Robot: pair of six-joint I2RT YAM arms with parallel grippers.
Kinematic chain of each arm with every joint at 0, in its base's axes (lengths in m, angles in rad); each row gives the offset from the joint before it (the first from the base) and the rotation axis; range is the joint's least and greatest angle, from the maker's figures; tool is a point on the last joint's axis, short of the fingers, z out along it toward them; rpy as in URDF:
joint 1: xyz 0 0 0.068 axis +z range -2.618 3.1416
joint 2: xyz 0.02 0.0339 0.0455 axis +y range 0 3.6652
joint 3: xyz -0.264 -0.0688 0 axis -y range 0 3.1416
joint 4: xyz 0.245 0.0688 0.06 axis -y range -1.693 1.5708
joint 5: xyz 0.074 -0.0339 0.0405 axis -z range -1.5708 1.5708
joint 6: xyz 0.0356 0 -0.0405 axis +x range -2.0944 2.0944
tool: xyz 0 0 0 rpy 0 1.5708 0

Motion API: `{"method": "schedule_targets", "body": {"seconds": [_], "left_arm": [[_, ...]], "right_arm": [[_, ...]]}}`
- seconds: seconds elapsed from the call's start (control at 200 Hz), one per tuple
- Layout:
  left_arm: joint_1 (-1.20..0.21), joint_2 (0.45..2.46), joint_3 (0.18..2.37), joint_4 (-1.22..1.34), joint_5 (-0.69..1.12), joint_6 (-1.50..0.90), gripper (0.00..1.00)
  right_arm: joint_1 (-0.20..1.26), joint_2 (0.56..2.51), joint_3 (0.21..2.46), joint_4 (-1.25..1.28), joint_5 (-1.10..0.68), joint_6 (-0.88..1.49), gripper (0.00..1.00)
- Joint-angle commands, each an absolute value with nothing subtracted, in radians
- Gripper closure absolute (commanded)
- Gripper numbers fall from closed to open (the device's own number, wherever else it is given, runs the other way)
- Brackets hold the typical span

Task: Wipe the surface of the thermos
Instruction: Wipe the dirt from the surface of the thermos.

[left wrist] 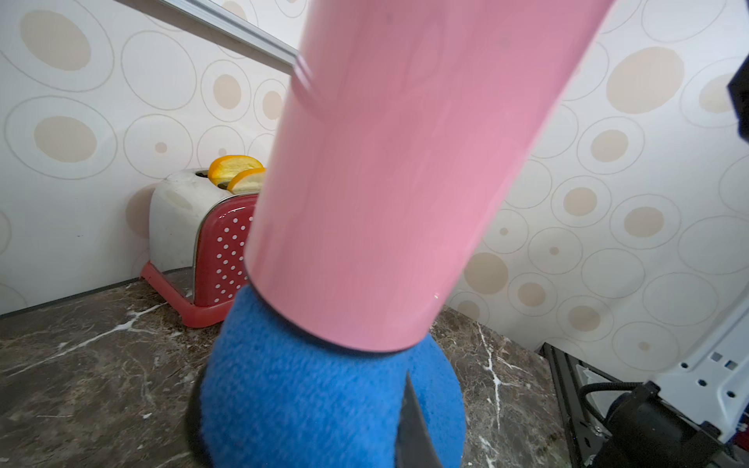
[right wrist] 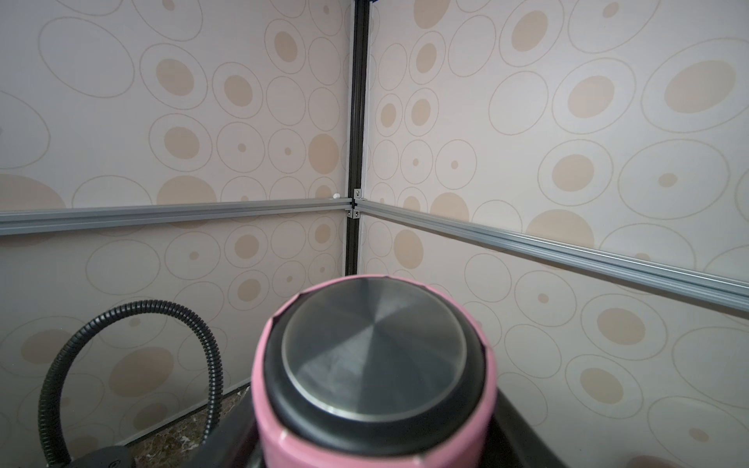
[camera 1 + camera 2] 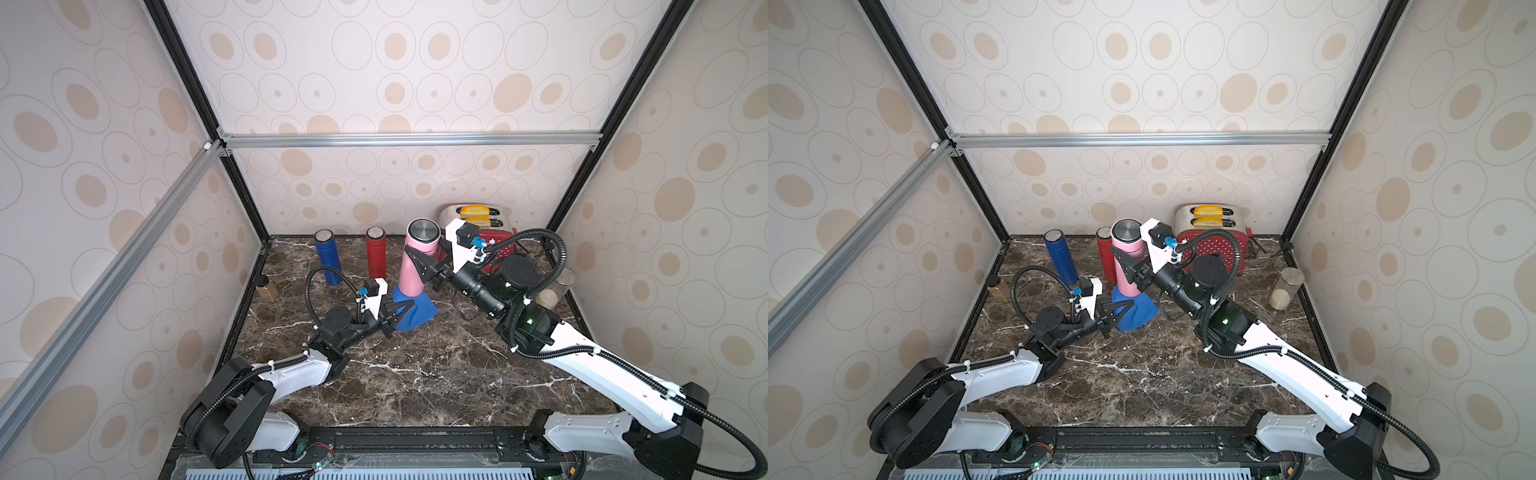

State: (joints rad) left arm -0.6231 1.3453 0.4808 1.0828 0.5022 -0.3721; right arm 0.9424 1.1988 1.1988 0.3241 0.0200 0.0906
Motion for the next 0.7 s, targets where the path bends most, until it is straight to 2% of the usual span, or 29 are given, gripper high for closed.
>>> {"method": "schedule_targets", "body": {"seconds": [0.0, 0.361, 0.691], "left_arm": [[-0.627, 1.341, 0.498, 1.151, 0.486, -0.308, 1.00], [-0.632, 1.366, 0.532, 1.218, 0.500, -0.318, 1.00], [-0.646, 1.322, 0.518, 1.209, 0.517, -0.302, 1.00]], "right_arm": [[0.937, 1.169, 1.187, 0.337, 0.004, 0.121, 1.00], [0.939, 1.220, 1.180, 0.396, -0.071, 0.213, 1.00], [0.939, 1.325, 1.225, 0.453, 0.007, 0.138, 1.00]]}}
